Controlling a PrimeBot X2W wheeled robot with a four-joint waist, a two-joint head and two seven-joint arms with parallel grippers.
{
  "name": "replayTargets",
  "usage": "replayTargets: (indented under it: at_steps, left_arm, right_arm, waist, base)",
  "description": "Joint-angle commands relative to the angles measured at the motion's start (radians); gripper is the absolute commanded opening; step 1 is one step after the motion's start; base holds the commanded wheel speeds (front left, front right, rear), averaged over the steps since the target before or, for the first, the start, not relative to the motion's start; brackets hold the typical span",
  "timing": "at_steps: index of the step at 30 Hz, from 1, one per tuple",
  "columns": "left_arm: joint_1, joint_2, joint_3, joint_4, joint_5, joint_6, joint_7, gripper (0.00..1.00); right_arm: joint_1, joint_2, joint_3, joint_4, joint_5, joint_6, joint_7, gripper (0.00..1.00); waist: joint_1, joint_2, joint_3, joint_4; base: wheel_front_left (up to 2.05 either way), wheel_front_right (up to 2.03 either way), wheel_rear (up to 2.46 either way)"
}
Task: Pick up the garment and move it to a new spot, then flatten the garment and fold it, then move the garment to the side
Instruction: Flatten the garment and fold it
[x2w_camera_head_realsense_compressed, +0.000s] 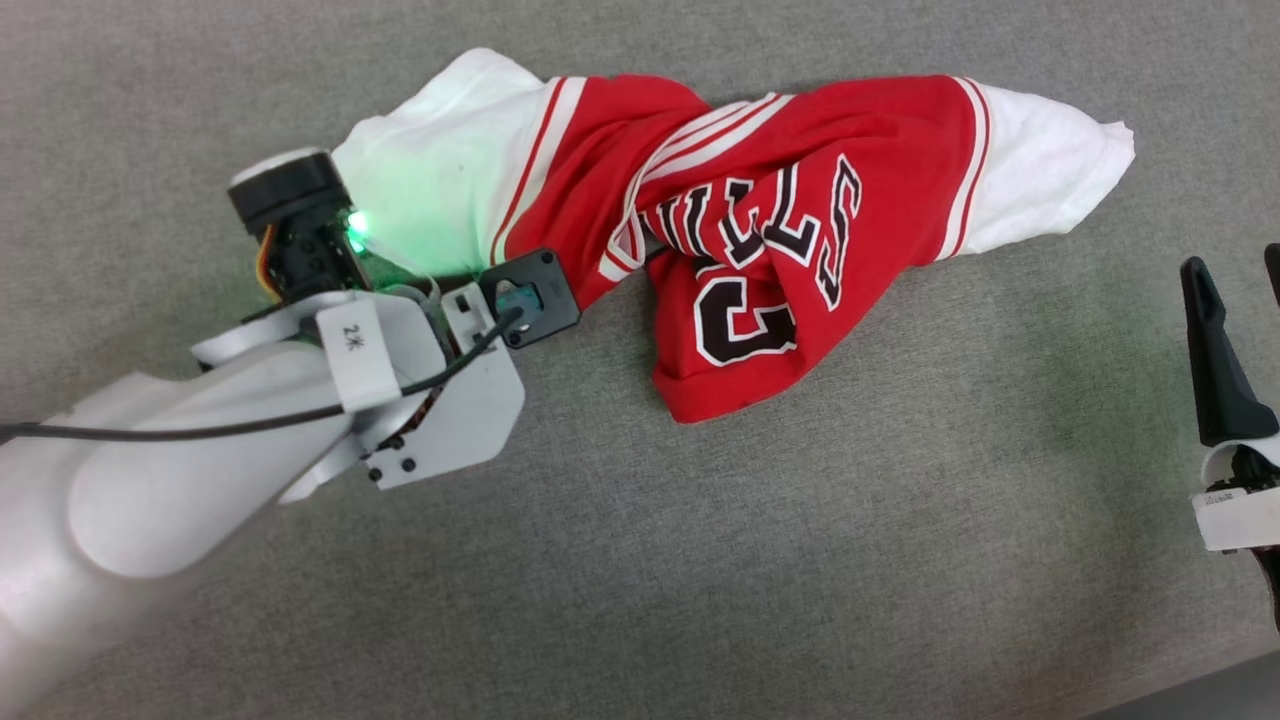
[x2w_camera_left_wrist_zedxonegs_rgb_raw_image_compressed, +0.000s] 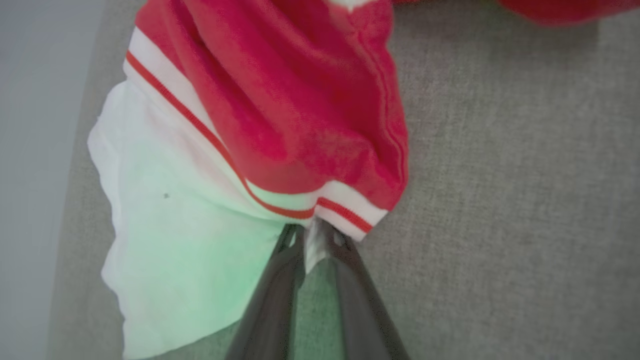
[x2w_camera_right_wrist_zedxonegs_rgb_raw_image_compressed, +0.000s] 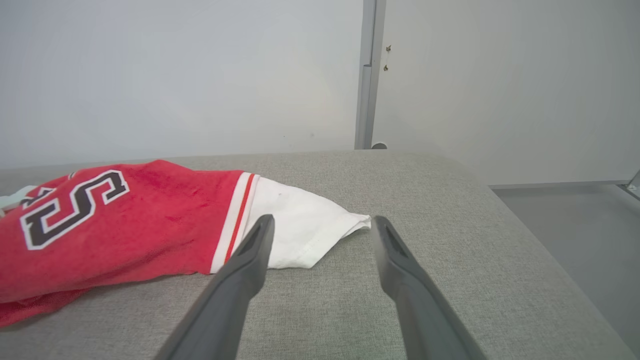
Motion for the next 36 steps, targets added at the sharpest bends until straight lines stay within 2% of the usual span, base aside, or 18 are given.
replayTargets:
  at_steps: [1,4,7,15,19,22,28,36]
  left_arm:
    - [0.027,0.005,-0.016,0.013,-0.002,0.002,0.023,0.0]
    - [0.016,0.005,-0.016,-0.003,-0.008,0.002,0.031,0.0]
    - [-0.002,0.002,-0.015,-0.014,-0.021,0.002,0.034,0.0]
    - [-0.051,-0.051,-0.013,-0.044,-0.022,0.002,0.031,0.0]
    - [-0.067,-0.079,-0.013,-0.047,-0.015,0.002,0.028,0.0]
    - [-0.076,-0.093,-0.014,-0.053,-0.008,0.002,0.032,0.0]
    - [-0.091,-0.1,-0.017,-0.064,-0.002,0.002,0.047,0.0]
    - [-0.089,-0.111,-0.02,-0.065,-0.01,0.002,0.059,0.0]
  right_arm:
    - [-0.018,-0.003,0.004,0.001,-0.001,-0.001,-0.005,1.0]
    - [-0.042,-0.031,0.036,-0.001,-0.009,-0.001,-0.002,1.0]
    - [-0.102,-0.086,0.105,-0.014,-0.006,-0.001,0.047,1.0]
    - [-0.44,-0.334,0.433,-0.006,0.089,-0.001,0.321,1.0]
    - [-0.618,-0.403,0.588,0.077,0.164,-0.001,0.452,1.0]
    - [-0.731,-0.426,0.669,0.165,0.213,-0.001,0.495,1.0]
    - [-0.87,-0.397,0.828,0.314,0.289,-0.001,0.505,1.0]
    - [-0.949,-0.405,1.065,0.31,0.42,-0.001,0.5,1.0]
  waist:
    - [0.0,0.0,0.003,-0.001]
    - [0.0,0.0,0.005,0.001]
    - [0.0,0.0,0.013,0.01]
    - [0.0,0.0,0.059,0.078]
    - [0.0,0.0,0.081,0.11]
    - [0.0,0.0,0.099,0.126]
    - [0.0,0.0,0.13,0.14]
    - [0.0,0.0,0.139,0.138]
  base:
    - [0.0,0.0,0.0]
    - [0.0,0.0,0.0]
    - [0.0,0.0,0.0]
    - [0.0,0.0,0.0]
    - [0.0,0.0,0.0]
    - [0.0,0.0,0.0]
    - [0.0,0.0,0.0]
    - [0.0,0.0,0.0]
